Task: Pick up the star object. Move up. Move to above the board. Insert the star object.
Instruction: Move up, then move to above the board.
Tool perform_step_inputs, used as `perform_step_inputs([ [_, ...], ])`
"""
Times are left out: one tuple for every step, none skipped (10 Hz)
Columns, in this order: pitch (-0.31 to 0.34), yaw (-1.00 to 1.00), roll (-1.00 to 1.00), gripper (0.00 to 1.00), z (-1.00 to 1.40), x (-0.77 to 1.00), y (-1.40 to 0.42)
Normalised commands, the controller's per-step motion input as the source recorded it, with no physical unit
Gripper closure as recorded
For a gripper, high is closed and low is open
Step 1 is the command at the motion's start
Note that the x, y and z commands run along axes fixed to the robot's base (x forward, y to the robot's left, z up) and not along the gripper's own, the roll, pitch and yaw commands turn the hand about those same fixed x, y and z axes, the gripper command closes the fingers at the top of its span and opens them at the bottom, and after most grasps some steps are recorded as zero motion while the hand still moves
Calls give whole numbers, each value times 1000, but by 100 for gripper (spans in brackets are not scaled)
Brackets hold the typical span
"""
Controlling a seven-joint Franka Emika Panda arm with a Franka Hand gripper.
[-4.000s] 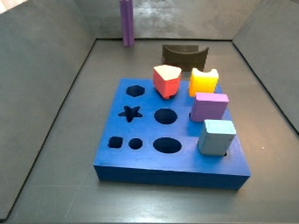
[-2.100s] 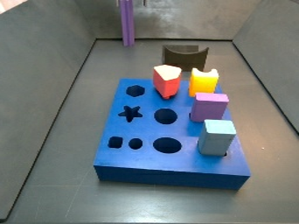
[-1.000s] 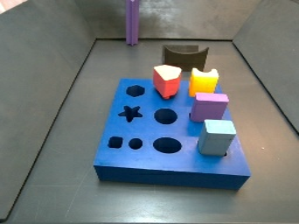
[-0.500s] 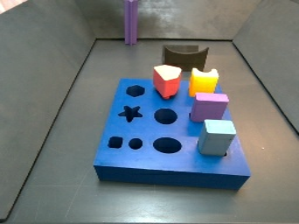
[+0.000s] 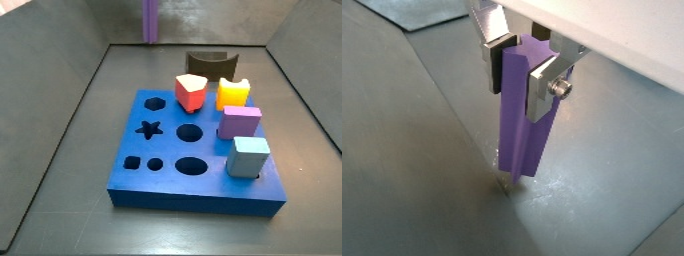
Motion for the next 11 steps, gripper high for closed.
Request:
perform_step_inputs([
  [68,19,77,100,324,-24,-11],
  [78,21,79,100,251,-22,-9],
  [-195,-5,-265,100,1000,-178,-43],
  [-196,-5,-269,100,1000,-179,-43],
  [-168,-16,-221,100,1000,-170,-28],
  [-140,-19,-195,100,1000,-158,-22],
  [-74,-24,-144,100,1000,-127,-12],
  [-31,-27,-106,100,939,-100,-6],
  [13,-28,-61,100,724,-59,9],
  [34,-28,-44,100,623,-41,13],
  [73,-14,-19,100,394,-13,17],
])
